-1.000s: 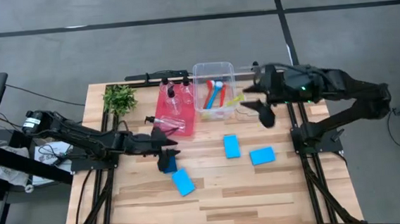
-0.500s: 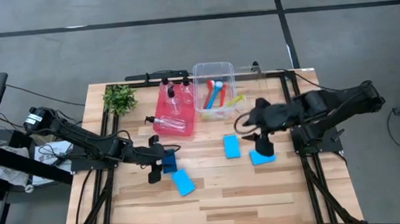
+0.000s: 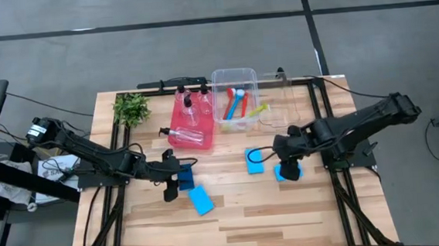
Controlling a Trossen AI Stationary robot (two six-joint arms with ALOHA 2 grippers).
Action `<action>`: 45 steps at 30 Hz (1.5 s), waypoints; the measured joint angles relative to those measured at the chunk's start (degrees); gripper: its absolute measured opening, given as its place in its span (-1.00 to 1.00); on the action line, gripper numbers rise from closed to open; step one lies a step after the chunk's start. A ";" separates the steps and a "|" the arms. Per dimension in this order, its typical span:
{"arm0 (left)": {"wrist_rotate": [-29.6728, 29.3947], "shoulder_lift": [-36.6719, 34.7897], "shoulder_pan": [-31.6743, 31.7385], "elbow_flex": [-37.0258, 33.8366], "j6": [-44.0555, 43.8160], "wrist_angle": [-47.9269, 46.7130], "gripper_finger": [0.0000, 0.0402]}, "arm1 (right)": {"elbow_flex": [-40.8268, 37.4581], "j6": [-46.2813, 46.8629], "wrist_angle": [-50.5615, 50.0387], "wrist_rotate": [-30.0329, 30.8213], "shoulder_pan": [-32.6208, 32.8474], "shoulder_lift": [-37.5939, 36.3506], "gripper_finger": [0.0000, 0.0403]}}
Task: Pick & Place Kitchen Sink Supplies
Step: Put the bottom right blue sponge wipe into the transparent bin
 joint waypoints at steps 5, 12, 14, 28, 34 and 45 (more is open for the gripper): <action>-0.28 0.00 0.00 0.00 0.00 0.06 -0.01 | -7.12 3.46 3.30 -1.51 0.22 0.04 -0.06; -1.33 0.00 0.02 0.00 -0.03 0.93 -0.01 | -15.37 5.00 13.47 -1.49 3.17 0.05 -0.16; -1.33 0.00 0.02 0.00 -0.02 1.01 -0.01 | -17.23 5.04 15.47 -1.46 4.27 0.30 -0.17; -3.25 0.00 0.02 0.00 -0.06 2.03 -0.01 | -23.89 4.47 26.36 -0.88 9.08 14.60 -0.15; -3.75 0.00 0.00 -0.02 -0.46 2.60 -0.01 | -23.27 0.47 36.22 1.14 10.33 21.10 -0.18; -5.64 0.00 0.01 -0.02 -0.49 2.96 -0.01 | -23.54 1.32 49.11 1.35 10.19 22.99 -0.76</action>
